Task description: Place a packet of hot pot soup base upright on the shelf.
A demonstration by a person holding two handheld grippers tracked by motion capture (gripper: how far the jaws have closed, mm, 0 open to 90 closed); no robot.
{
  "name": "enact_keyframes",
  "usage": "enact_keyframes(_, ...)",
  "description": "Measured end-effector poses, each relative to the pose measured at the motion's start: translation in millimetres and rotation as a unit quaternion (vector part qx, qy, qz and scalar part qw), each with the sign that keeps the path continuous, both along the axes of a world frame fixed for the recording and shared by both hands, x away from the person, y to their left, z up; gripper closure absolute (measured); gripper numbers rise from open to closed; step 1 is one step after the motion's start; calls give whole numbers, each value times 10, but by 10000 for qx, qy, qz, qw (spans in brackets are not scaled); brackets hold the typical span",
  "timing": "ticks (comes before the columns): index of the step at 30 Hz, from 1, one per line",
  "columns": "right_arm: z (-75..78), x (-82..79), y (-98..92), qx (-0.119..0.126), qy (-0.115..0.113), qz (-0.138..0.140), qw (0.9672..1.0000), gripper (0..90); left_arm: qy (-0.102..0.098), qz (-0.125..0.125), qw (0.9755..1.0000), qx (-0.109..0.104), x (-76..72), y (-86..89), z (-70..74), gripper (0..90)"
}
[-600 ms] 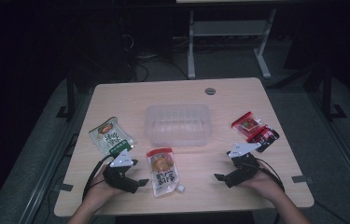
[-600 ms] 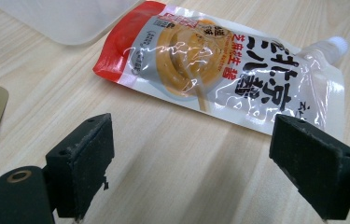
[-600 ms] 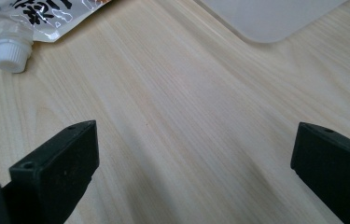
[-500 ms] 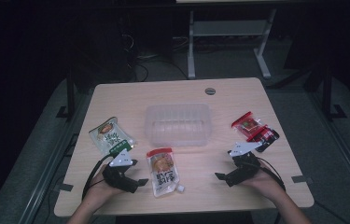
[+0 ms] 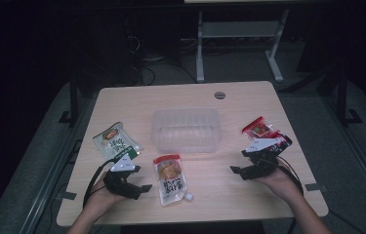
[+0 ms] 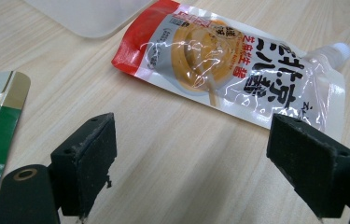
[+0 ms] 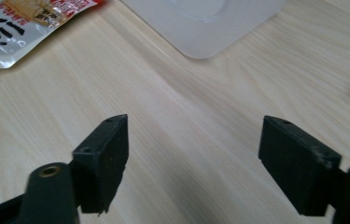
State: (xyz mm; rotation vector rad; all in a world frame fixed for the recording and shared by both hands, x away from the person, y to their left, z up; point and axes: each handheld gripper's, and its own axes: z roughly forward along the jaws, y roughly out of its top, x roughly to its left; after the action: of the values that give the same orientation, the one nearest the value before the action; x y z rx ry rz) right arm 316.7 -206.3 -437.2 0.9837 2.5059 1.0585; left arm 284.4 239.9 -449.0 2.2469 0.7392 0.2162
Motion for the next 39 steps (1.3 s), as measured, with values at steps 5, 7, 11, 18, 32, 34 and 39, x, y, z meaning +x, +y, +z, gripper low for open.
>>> enact_keyframes(5,27,73,-54,7,52,-141,9999,371,17,2,10000,7,2,0,-1,153)
enact_keyframes(7,52,130,-94,21,71,-279,9996,457,30,4,10000,6,4,3,0,153)
enact_keyframes(11,108,210,-138,19,5,-363,9993,586,40,22,10000,-20,4,8,-3,154)
enact_keyframes(18,234,386,-235,85,-143,-632,9979,818,76,30,10000,-11,6,8,-2,154)
enact_keyframes(32,276,846,-627,6,-291,-1249,9917,898,122,21,9999,7,8,-1,-19,156)
enact_keyframes(34,253,912,-663,16,-296,-1346,9905,899,144,57,9999,-38,3,-12,-22,156)
enact_keyframes(39,183,1078,-760,-79,-312,-1547,9874,899,148,20,9999,-32,10,-29,-35,156)
